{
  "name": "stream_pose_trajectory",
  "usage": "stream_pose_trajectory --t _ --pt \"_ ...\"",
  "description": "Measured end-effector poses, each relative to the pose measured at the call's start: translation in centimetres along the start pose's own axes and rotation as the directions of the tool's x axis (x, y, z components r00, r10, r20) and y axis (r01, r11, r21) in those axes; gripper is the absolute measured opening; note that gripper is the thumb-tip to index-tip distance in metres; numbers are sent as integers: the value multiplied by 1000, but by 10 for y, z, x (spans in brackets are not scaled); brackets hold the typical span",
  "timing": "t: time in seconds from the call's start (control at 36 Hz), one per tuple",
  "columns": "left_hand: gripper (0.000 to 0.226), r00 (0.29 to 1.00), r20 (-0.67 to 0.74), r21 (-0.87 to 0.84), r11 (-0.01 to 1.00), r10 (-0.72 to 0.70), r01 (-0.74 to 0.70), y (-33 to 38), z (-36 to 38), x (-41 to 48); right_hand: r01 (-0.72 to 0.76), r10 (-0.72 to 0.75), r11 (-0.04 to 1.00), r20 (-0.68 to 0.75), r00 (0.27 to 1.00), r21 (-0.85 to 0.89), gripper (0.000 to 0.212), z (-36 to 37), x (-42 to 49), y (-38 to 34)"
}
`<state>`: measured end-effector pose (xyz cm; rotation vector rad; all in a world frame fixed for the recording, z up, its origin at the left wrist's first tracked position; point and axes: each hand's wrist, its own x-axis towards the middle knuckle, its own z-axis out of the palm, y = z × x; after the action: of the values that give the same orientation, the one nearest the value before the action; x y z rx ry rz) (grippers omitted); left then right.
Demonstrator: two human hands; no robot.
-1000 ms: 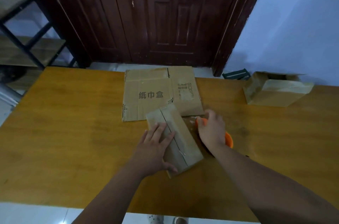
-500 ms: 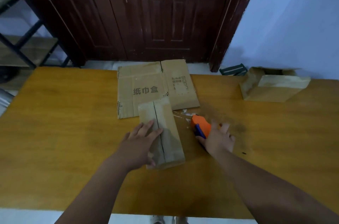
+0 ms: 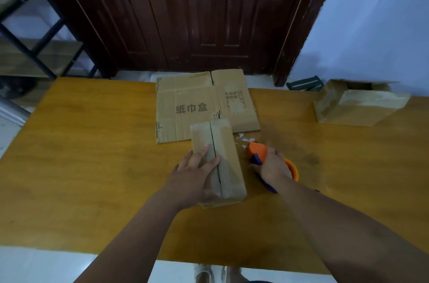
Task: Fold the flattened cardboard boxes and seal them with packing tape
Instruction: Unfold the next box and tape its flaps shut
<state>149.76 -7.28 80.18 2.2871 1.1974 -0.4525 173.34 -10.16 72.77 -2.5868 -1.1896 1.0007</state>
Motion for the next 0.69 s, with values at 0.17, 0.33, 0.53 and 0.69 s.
stream_pose_trajectory --t 0.17,0.33,0.53,0.69 --pt "92 1000 -21 -5 1000 -5 5 0 2 0 61 -60 998 21 998 -26 71 3 -12 1" --pt "92 999 -32 13 1000 0 1 -2 4 2 99 -94 993 -72 993 65 66 -6 -28 6" --pt "90 995 -95 153 988 5 10 11 0 1 226 -207 972 -229 951 58 63 -22 -49 4" --pt "70 980 -194 104 994 38 -17 17 4 -8 299 -222 938 -360 906 174 64 -36 -67 -5"
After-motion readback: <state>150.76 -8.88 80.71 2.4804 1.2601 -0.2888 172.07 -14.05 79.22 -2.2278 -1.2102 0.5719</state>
